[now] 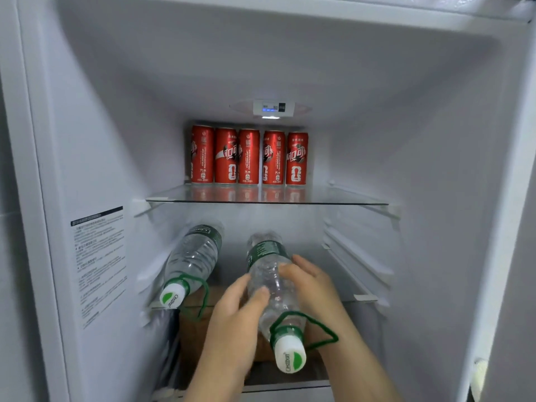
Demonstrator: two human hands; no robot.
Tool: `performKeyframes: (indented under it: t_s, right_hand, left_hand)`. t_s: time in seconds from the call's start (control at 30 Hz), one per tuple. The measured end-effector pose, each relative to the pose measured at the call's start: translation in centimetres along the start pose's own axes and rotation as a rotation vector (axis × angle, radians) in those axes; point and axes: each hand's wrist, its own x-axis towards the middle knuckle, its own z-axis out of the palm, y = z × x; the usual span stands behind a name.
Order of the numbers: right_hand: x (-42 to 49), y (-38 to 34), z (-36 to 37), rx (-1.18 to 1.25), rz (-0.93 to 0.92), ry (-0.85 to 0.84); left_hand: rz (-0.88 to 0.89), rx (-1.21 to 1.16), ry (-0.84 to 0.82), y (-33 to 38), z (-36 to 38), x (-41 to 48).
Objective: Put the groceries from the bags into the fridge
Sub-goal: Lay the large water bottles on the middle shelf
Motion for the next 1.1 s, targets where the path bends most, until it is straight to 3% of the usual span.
performKeyframes:
  t_s: [0.1, 0.17, 0.27, 0.47, 0.57, 0.77, 0.83, 0.87, 1.1]
  right_hand:
    - [1.0, 0.4, 0.6, -0.156, -0.060, -0.003]
    - [1.7, 0.5, 1.1, -0.283, -0.067, -0.009]
    - [2.6, 0.6, 1.4, -0.374, -0.026, -0.003]
    - [4.3, -0.2, 0.3, -0.450, 0.046, -0.140]
    - [5.4, -0.4, -0.2, -0.378, 0.081, -0.192]
    - [7.9, 1.0, 0.1, -0.247, 0.030, -0.229]
    - [8.3, 1.0, 0.5, -0.260, 0.021, -0.257]
    - [8.7, 1.2, 0.6, -0.261, 0.015, -0.279]
    - [10.7, 2.1, 1.6, -0.202, 0.013, -0.395]
  left_hand:
    - [-0.027, -0.176, 0.040, -1.0, -0.2, -2.5]
    - [0.000, -0.203, -0.056, -0.8, -0.5, -2.8]
    - [0.054, 0.027, -0.148, -0.4, -0.7, -2.5]
    - [0.117, 0.469, 0.026, 0.1, -1.9, -0.9]
    - [0.244, 0.699, 0.051, 0.6, -2.2, -0.1]
    - [0.402, 1.033, -0.083, 1.2, -3.6, 0.9]
    - [0.605, 1.260, -0.064, 1.3, -4.0, 1.4]
    - [0.617, 1.327, -0.074, 1.5, -4.1, 1.8]
    - [0.649, 1.412, 0.000, 0.5, -5.3, 4.5]
